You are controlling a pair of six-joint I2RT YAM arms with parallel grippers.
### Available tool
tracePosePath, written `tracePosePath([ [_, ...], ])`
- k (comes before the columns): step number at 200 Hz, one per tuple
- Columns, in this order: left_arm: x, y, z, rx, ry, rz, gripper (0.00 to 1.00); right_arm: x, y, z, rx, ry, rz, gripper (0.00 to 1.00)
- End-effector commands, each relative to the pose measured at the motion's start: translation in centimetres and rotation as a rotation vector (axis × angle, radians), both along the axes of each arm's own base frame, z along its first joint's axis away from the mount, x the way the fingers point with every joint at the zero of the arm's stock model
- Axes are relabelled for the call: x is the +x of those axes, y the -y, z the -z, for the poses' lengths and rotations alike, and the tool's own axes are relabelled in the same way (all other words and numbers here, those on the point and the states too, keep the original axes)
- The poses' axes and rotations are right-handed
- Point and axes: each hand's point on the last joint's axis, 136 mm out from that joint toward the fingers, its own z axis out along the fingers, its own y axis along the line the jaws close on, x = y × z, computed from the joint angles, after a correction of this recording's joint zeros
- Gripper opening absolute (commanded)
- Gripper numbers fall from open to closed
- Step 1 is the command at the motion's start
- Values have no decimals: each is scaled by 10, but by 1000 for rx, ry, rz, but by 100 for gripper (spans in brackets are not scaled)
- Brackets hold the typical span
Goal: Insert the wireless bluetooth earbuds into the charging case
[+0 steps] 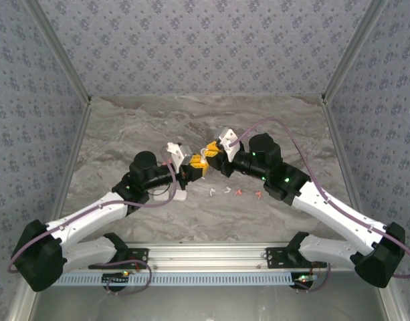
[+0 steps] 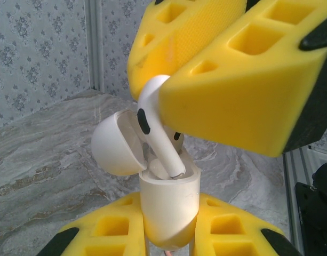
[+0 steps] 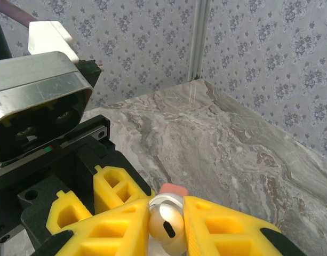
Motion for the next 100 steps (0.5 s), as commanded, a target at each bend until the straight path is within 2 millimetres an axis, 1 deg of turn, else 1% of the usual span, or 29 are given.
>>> tracePosePath([
  [1,-7,2,-31,-64,66,27,0,-1,-2,2,-16,20,-4,25],
  [75,-8,-1,-30,-59,69,19,0,-10,-4,11,-44,-10,-49,25],
  [100,-8,-2,-29,-60,69,16,0,-13,-4,11,-44,-19,-66,28],
])
